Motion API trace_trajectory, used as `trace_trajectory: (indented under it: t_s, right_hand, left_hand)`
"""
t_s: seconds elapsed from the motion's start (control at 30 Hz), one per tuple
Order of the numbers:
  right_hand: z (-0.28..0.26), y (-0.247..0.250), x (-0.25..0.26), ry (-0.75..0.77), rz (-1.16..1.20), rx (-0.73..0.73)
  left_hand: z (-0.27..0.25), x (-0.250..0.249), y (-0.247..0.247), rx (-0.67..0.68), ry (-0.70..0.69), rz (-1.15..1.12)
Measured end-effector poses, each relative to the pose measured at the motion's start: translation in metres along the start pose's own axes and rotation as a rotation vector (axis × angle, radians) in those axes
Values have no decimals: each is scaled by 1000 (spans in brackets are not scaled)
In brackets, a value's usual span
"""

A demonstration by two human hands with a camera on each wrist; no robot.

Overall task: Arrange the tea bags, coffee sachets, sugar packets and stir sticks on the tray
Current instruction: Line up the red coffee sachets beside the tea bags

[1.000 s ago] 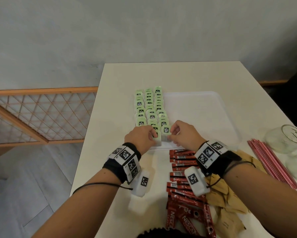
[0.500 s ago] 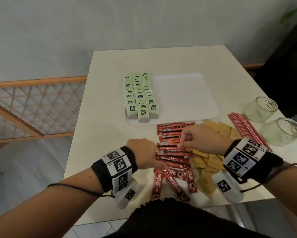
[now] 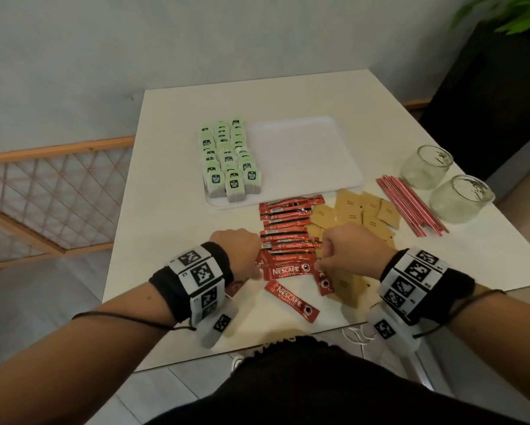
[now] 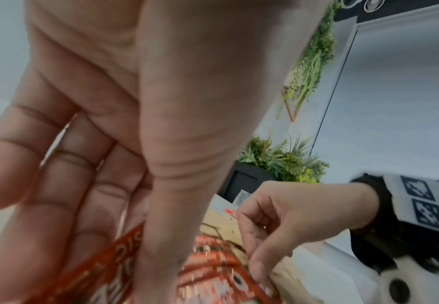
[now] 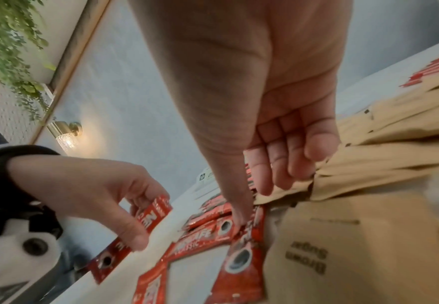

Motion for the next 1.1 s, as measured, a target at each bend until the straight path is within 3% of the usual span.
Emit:
trace_trajectory:
  t_s: [0.1,0.27,0.4,0.57,0.73,0.93,1.1]
  right_hand:
    - [-5,7,0,31,70,-46]
    - [-9,3,-2,53,46,-1]
    - [-5,-8,-8,20,-47,35]
    - [-3,-12,-8,-36,-19,22]
    - [8,-15,-10,-85,47,67]
    - [17,-20,-15,-153,112,99]
    - [19,-23,-16,-190,108,44]
  left_hand:
    - [5,1,9,-29,-88,-140]
    - [14,-28,1,-48,-221,-226]
    - [22,-40,-21,2,-188,-51]
    - [35,-35,-13,-198,-150,-15]
    - [44,-32,-13,-270,-143,-7]
    - [50,-31,-20,-257,-170,11]
    - [49,-33,-16,-252,-177,109]
Point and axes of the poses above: each hand's wrist, its own z-axis towards the middle knuckle, its own y-axis out of the back of the hand, x = y × z, the point moved 4 cm from there along z, towards the middle knuckle, and after that the axes turned 10 degrees about -y, right-handed, at the moved point
